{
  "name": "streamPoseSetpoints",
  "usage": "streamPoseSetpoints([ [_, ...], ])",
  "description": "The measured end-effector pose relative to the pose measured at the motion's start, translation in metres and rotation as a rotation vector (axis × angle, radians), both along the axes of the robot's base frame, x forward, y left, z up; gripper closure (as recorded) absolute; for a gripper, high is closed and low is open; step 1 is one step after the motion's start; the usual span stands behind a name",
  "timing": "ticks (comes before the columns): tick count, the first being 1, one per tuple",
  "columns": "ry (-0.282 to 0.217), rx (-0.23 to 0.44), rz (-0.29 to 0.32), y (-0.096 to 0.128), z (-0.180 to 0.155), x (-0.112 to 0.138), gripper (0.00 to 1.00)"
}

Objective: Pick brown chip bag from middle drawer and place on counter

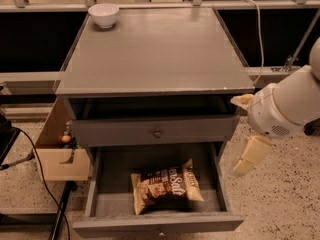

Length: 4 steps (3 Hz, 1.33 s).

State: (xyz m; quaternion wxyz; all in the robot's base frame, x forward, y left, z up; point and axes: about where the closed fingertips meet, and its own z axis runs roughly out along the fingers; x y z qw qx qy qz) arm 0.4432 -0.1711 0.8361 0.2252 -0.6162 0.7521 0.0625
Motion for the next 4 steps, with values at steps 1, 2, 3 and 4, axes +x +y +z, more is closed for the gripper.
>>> streamPoseSetpoints([
  [1, 0.032, -0.025, 0.037, 0.012, -0.043, 0.002, 0.0],
  [2, 0.032, -0.025, 0.037, 0.012, -0.043, 0.002, 0.0],
  [3, 0.058, -0.009, 0.048, 0.015, -0.066, -0.005, 0.0],
  [4, 0.071, 0.015, 0.071, 0.021, -0.093, -0.011, 0.0],
])
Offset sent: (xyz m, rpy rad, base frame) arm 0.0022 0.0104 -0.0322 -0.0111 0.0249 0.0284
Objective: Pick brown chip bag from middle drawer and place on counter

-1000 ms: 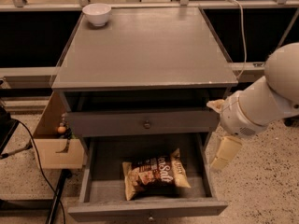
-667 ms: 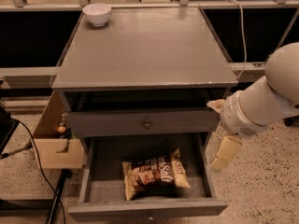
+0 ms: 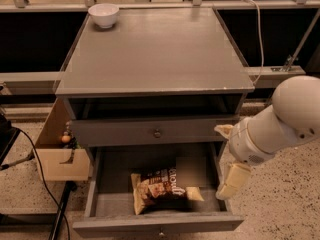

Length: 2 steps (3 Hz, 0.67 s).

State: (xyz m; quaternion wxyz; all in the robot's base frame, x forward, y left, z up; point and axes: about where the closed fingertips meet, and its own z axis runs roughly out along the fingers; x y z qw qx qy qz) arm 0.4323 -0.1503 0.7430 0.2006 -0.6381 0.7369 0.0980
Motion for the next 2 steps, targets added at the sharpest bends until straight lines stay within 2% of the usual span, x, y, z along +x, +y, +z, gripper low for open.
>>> streamPoseSetpoints([
  [1, 0.004, 0.03, 0.023, 0.008, -0.026, -0.001, 0.0],
  [2, -0.019, 0.069, 0.057, 0.02, -0.052, 0.006, 0.0],
])
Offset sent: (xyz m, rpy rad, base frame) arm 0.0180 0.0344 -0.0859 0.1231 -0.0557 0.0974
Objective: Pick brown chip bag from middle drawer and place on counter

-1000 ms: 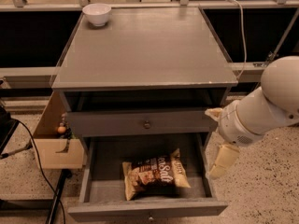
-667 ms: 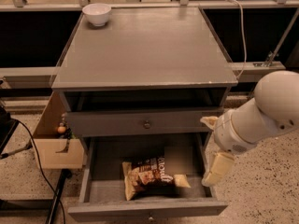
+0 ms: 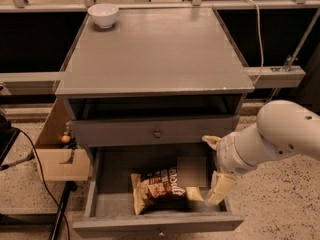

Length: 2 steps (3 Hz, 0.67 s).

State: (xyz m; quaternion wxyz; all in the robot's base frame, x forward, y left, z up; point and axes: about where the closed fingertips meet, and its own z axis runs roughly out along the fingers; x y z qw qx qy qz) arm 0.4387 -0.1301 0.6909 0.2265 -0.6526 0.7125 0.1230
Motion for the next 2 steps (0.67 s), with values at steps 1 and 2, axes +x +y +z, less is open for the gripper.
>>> streamPoseSetpoints([
  [1, -0.038, 0.013, 0.052, 0.016, -0.031, 0.011, 0.0],
  [2, -0.065, -0.014, 0.099, 0.029, -0.063, 0.022, 0.0],
])
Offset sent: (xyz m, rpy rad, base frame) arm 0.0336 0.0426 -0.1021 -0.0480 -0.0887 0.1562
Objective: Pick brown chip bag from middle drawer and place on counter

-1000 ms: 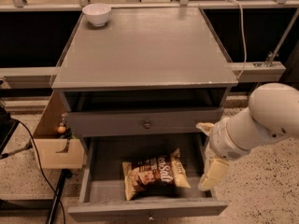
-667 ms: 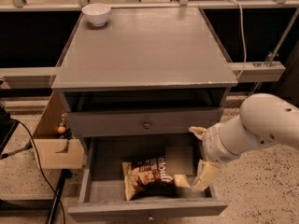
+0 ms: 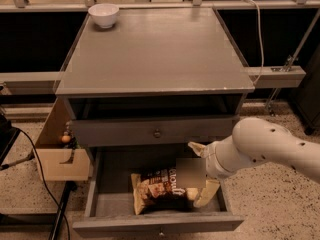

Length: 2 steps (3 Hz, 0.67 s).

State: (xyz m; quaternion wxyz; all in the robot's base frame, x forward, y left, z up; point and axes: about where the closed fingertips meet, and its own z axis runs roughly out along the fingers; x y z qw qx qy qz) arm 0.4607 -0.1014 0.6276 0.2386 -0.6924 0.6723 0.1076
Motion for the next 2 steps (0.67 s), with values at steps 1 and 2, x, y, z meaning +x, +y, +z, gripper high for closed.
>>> streamPoseSetpoints([
  [1, 0.0, 0.0, 0.0, 0.0, -0.0001, 0.0001, 0.0],
  [2, -0.01, -0.025, 0.014, -0.0005, -0.0082, 0.0065, 0.0],
])
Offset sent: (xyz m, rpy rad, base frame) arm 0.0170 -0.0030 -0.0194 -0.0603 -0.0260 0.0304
